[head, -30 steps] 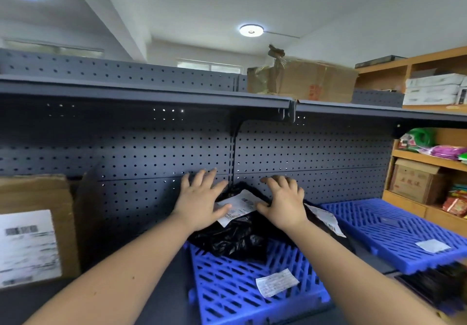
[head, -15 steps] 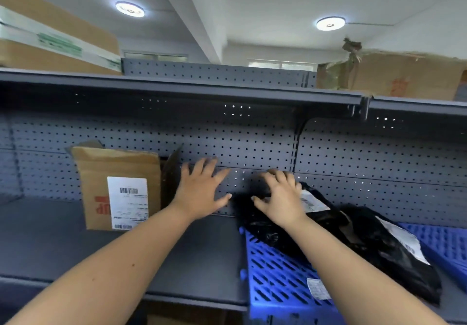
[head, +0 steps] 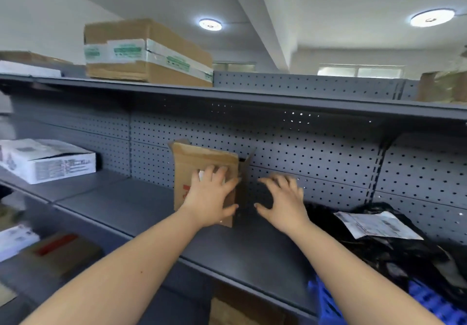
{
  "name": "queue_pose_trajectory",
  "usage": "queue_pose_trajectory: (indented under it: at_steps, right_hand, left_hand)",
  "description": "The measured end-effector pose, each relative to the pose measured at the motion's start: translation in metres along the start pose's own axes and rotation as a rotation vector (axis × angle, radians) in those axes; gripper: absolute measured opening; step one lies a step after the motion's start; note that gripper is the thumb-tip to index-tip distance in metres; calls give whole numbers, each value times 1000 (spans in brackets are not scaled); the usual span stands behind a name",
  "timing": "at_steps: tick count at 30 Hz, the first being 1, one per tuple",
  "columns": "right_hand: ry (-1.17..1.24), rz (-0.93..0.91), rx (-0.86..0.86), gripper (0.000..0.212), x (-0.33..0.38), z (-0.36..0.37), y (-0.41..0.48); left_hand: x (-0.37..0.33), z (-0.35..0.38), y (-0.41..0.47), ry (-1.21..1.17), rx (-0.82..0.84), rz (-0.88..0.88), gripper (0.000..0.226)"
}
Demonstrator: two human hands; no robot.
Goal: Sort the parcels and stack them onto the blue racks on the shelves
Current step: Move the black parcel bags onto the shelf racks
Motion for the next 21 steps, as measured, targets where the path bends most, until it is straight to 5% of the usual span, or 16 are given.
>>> queue_pose_trajectory:
  at_steps: [21]
  right_hand:
    - [201,-299,188,64,300,71,-16]
  left_hand:
    - [224,-49,-270,128,267,-441,76]
Point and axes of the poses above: each hand's wrist, its own y-axis towards the middle knuckle, its own z-axis out of the palm, x = y × z, the point moved 3 cm from there along y, towards the middle knuckle, and after that the axes turned 15 degrees about z, right-handed, at the moved point
